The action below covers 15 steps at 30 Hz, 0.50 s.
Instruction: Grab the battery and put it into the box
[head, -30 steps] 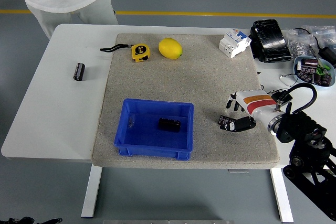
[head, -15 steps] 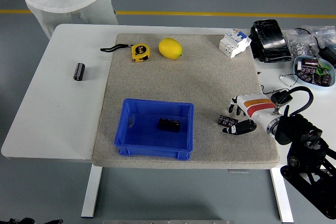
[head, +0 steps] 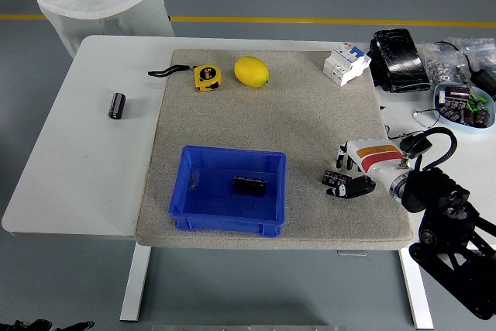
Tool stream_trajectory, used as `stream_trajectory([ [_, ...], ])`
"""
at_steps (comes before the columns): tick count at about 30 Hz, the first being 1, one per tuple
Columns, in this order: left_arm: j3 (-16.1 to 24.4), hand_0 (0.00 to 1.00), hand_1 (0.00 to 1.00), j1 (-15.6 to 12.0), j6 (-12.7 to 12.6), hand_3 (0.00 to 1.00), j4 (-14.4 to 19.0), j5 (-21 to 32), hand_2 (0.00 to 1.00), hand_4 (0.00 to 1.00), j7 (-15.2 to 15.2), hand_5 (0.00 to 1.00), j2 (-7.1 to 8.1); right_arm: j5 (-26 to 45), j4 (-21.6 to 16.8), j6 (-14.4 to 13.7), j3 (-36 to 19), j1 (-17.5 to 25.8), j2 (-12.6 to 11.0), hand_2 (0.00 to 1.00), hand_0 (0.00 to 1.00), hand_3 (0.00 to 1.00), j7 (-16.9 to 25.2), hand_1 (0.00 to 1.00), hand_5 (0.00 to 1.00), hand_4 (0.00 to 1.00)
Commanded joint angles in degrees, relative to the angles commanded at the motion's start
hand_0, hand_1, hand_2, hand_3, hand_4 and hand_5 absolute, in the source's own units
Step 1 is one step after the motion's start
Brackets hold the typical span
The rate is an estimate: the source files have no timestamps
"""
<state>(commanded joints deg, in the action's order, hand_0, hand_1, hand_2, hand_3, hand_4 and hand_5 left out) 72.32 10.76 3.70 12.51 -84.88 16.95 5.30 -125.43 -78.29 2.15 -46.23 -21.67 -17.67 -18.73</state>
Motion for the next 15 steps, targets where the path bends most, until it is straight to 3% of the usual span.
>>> stream_trajectory([
  [13,-0.6,0.794,0.812,0.1,-0.1,0.695,0.0,0.8,0.837,0.765,-0.1,0.668,0.0,0.6,1.3,-1.4,1.1,-0.7,0.2,0.429,0.276,0.475,0.1,0.368,0.401,0.989],
  [15,-0.9,0.794,0.811,0.1,0.0,0.696,0.0,1.0,0.835,0.764,-0.1,0.669,0.01,0.8,1.8,-2.0,1.4,-0.9,0.3,0.421,0.254,0.459,0.1,0.36,0.39,0.944],
])
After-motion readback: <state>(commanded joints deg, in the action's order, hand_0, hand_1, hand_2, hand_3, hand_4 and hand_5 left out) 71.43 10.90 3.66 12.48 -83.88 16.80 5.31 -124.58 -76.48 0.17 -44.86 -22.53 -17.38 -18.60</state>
